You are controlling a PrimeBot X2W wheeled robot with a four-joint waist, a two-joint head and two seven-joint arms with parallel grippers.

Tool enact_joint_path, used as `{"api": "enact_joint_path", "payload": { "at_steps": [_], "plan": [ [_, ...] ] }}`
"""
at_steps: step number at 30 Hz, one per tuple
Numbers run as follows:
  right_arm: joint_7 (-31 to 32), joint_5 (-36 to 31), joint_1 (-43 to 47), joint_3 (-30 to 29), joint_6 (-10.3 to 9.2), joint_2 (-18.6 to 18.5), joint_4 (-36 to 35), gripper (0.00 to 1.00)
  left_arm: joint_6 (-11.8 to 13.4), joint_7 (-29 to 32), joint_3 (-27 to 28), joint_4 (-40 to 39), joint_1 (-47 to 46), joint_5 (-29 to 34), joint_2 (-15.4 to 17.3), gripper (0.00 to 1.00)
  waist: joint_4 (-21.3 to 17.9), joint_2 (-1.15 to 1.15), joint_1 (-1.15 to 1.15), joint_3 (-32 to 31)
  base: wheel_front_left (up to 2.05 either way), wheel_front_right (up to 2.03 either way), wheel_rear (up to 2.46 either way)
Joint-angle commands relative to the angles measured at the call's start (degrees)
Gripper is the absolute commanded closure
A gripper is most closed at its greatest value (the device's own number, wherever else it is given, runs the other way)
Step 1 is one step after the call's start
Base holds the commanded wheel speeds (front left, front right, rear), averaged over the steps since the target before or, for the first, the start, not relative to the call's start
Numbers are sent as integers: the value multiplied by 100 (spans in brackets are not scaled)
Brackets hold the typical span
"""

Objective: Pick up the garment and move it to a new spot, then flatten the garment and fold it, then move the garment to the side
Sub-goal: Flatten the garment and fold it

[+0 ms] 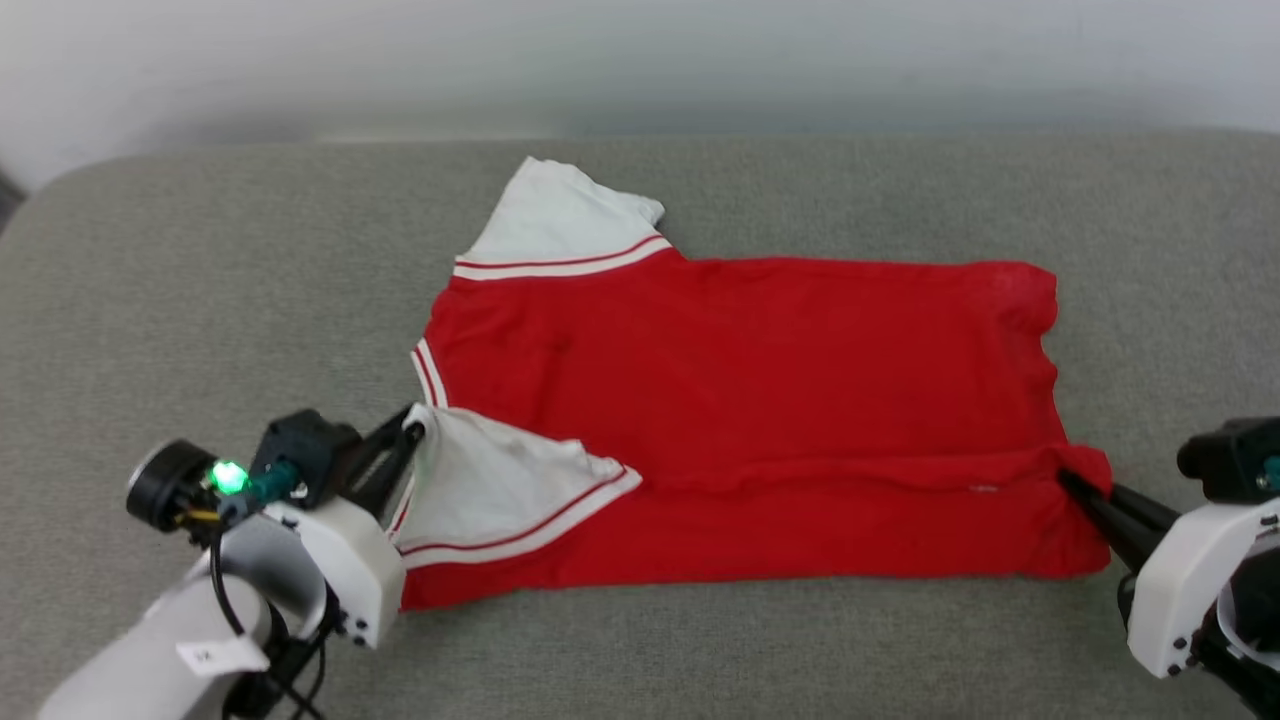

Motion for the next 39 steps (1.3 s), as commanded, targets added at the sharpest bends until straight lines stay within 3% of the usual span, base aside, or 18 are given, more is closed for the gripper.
{"api": "enact_joint_path", "payload": {
  "at_steps": [1,14,22,23,24,30,35,39],
  "plan": [
    [27,-49,-132,3,-2,50,18,100,-71,22,-13,145,-167,51,-41,100,-135,0,-1,225,0,0,0],
    [190,-87,-1020,381,-2,274,778,100,-662,-61,-151,1866,-1077,111,-531,100,-221,0,-1,1005,0,0,0],
    [86,85,-1241,775,-2,249,1192,100,-1096,-117,-454,3042,-1182,61,-1028,100,-174,0,-1,910,0,0,0],
    [66,132,-1254,787,-2,230,1193,89,-1119,-176,-438,3122,-1219,52,-1035,62,-159,0,-1,853,0,0,0],
    [26,171,-1247,768,-3,205,1196,0,-1137,-201,-413,3186,-1252,-1,-1061,0,-135,0,-1,780,0,0,0],
    [-139,269,-1029,685,-2,-42,916,0,-1216,-233,-271,3056,-1615,-84,-939,0,23,0,-1,344,0,0,0],
    [-81,240,-835,528,-3,-175,669,0,-1246,519,-232,2470,-1809,-317,-670,0,111,0,-1,76,0,0,0],
    [43,206,-723,386,-2,-192,508,0,-1295,1545,-255,2014,-1939,-690,-437,0,143,0,-1,-30,0,0,0]
  ]
}}
